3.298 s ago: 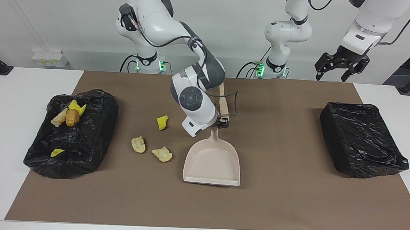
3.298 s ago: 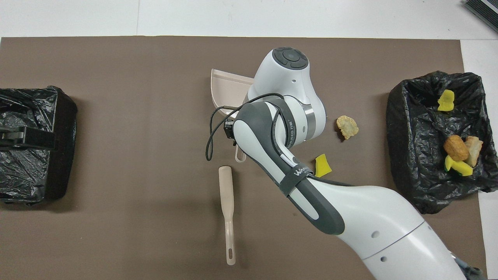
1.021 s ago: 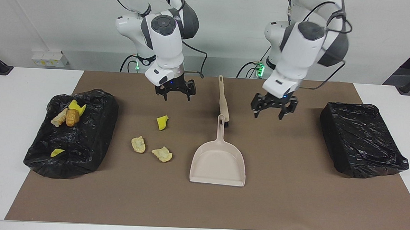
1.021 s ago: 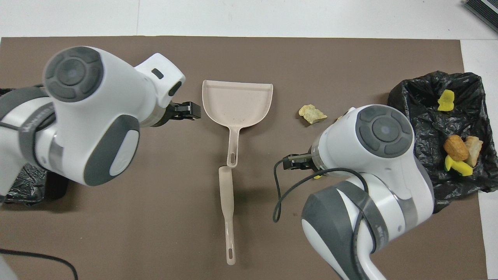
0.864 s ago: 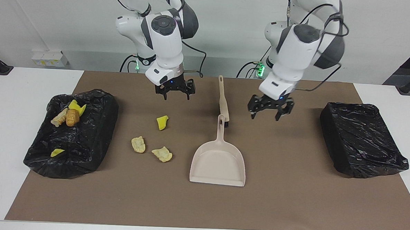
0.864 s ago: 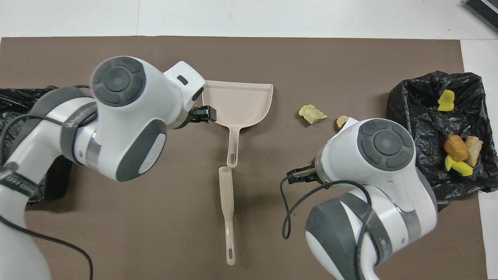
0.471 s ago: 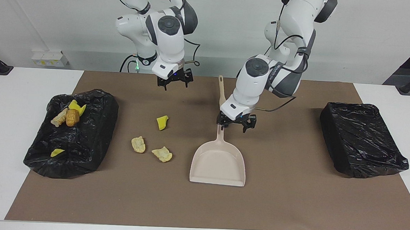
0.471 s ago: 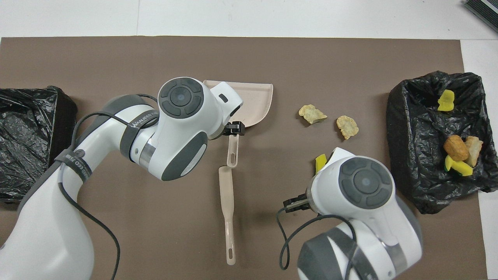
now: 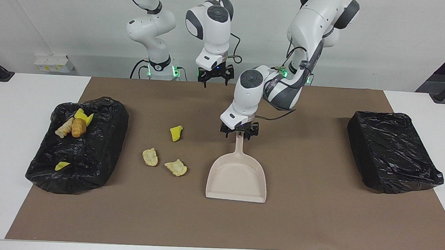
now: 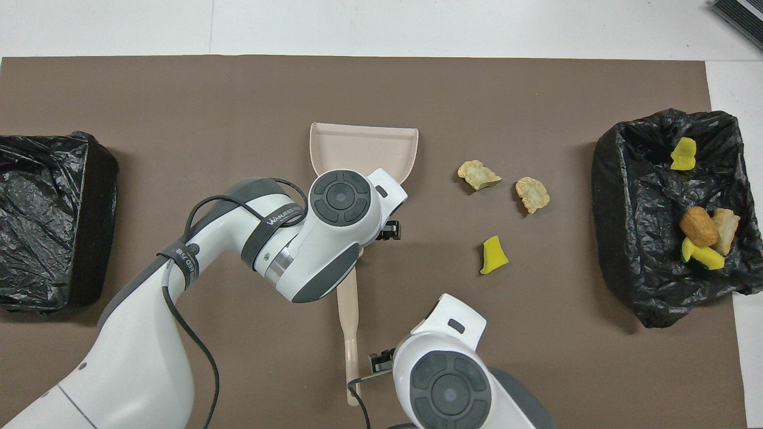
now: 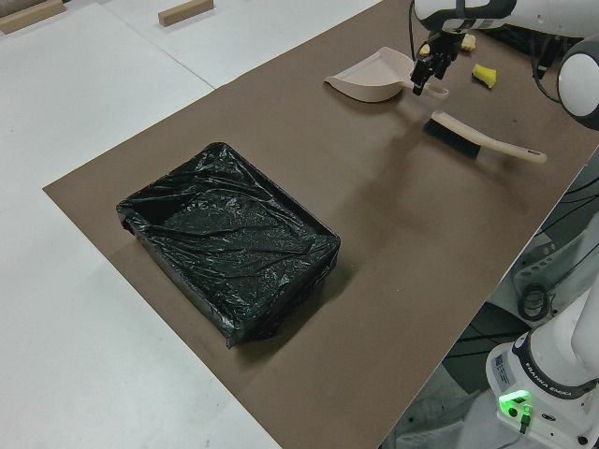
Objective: Sweep and dump trash in bin
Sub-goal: 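Reach the left gripper to the dustpan while the right gripper approaches the brush, then lift the dustpan with the left gripper while the right gripper lifts the brush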
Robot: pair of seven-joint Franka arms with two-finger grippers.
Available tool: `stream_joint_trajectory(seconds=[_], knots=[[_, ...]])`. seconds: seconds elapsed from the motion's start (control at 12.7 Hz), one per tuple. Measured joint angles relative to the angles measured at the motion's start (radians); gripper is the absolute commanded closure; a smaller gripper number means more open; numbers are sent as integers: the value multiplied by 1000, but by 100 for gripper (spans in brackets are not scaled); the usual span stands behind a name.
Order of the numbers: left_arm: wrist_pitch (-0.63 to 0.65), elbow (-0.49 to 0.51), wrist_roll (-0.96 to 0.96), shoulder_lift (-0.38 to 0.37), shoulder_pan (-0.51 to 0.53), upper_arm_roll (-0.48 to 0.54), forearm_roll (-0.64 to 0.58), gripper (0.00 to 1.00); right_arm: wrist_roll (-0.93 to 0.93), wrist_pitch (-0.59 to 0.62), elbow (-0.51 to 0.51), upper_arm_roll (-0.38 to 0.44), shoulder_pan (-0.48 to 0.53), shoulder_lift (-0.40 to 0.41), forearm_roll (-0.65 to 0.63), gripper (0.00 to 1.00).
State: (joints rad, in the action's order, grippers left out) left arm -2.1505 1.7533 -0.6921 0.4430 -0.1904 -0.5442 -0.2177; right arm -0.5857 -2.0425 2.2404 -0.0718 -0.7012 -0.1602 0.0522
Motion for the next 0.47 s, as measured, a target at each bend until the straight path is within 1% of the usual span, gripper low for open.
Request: stream_joint_trajectory(seconds=[0.08, 0.16, 0.31, 0.47], knots=[[6, -2, 0, 0, 1, 1, -1, 75, -41, -44, 3, 0, -26, 17, 0, 0], [12, -6, 0, 0, 2, 3, -2, 100, -86, -90, 4, 1, -51, 39, -1, 0], [21, -21, 0, -1, 2, 4, -4, 100, -167, -162, -1, 0, -100, 88, -3, 0], [22, -26, 3, 0, 3, 5, -65, 100, -236, -205, -18, 0, -140, 145, -26, 0]])
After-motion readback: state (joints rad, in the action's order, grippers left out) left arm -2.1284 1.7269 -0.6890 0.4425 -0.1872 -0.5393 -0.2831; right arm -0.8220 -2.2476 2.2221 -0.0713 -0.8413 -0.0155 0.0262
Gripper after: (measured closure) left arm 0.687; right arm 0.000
